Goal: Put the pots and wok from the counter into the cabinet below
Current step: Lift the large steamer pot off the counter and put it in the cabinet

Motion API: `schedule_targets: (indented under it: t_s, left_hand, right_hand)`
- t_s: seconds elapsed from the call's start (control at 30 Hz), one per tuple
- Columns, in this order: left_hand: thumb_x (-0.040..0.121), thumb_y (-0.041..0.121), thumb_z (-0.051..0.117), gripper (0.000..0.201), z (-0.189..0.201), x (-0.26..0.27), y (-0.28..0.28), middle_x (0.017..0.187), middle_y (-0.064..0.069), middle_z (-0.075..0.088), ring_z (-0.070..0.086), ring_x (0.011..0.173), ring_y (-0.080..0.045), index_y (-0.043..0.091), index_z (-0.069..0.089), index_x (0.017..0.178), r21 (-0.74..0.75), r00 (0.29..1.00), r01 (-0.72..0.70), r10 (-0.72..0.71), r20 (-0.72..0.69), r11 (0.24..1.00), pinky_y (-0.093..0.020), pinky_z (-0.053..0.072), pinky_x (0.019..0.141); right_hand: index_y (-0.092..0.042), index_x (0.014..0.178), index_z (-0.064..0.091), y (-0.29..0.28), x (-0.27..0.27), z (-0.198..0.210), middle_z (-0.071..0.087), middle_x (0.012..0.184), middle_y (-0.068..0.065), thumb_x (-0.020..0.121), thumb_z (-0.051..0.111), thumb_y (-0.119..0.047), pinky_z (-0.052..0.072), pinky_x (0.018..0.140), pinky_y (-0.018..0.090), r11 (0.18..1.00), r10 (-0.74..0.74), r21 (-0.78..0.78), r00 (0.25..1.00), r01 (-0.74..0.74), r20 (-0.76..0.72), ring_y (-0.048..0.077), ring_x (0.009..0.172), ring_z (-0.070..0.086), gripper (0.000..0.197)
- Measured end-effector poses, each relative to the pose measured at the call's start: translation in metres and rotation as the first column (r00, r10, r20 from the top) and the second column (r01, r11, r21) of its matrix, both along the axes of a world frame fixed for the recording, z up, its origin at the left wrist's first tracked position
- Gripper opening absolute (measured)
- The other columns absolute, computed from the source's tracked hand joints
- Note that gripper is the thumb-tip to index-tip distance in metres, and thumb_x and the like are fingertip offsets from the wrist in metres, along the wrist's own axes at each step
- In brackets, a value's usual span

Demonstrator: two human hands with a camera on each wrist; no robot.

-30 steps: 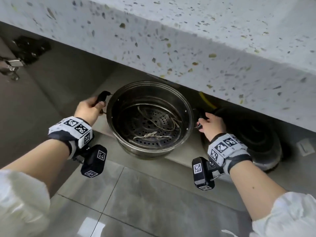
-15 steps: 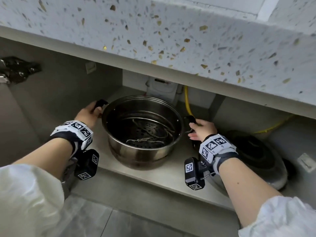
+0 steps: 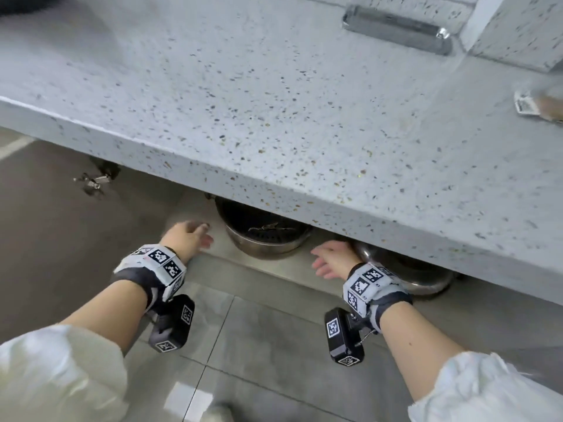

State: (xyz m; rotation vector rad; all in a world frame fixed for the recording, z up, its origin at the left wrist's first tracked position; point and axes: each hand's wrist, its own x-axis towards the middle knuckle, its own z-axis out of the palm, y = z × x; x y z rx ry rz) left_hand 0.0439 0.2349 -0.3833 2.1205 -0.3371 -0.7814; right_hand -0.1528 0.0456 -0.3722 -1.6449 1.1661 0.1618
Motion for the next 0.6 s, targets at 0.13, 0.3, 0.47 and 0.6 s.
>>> schedule_targets:
  t_s: [0.13, 0.3, 0.47, 0.6]
  left_hand:
    - [0.094, 0.018, 0.040, 0.022, 0.066, -0.052, 0.031, 0.057, 0.012, 0.068, 0.064, 0.066, -0.007, 0.010, 0.061, 0.095, -0.080, 0.996, 0.052, -0.058, -0.062, 0.995, -0.020, 0.046, 0.065]
    - [0.093, 0.020, 0.040, 0.024, 0.154, -0.104, 0.076, 0.079, 0.003, 0.067, 0.065, 0.069, -0.003, 0.026, 0.060, 0.082, -0.142, 0.996, 0.012, -0.024, -0.084, 0.990, -0.027, 0.046, 0.072]
    - [0.093, 0.019, 0.039, 0.024, 0.248, -0.117, 0.122, 0.084, 0.002, 0.069, 0.065, 0.082, -0.012, 0.023, 0.062, 0.089, -0.205, 0.997, -0.040, 0.027, -0.068, 0.978, -0.029, 0.049, 0.079]
    - [0.094, 0.018, 0.039, 0.024, 0.300, -0.104, 0.155, 0.081, 0.005, 0.068, 0.065, 0.074, -0.002, 0.026, 0.061, 0.088, -0.289, 0.995, -0.089, 0.096, 0.010, 0.953, -0.025, 0.049, 0.078]
  right_hand:
    - [-0.020, 0.074, 0.055, 0.045, -0.022, 0.060, 0.060, 0.067, 0.000, 0.090, 0.044, -0.017, 0.044, 0.055, 0.023, 0.982, 0.185, 0.045, 0.982, -0.183, -0.028, 0.013, 0.055, 0.055, 0.019]
    - [-0.014, 0.090, 0.060, 0.095, -0.045, 0.145, 0.061, 0.067, -0.002, 0.088, 0.046, -0.019, 0.045, 0.058, 0.022, 0.961, 0.266, 0.090, 0.963, -0.262, -0.038, 0.013, 0.056, 0.057, 0.015]
    - [-0.008, 0.105, 0.061, 0.126, -0.044, 0.243, 0.062, 0.072, -0.002, 0.090, 0.047, -0.021, 0.047, 0.061, 0.020, 0.923, 0.377, 0.055, 0.924, -0.381, 0.062, 0.012, 0.062, 0.059, 0.024]
    - [-0.014, 0.094, 0.061, 0.152, -0.021, 0.302, 0.064, 0.075, 0.000, 0.091, 0.049, -0.023, 0.049, 0.063, 0.021, 0.907, 0.417, -0.021, 0.893, -0.420, 0.169, 0.013, 0.064, 0.059, 0.016]
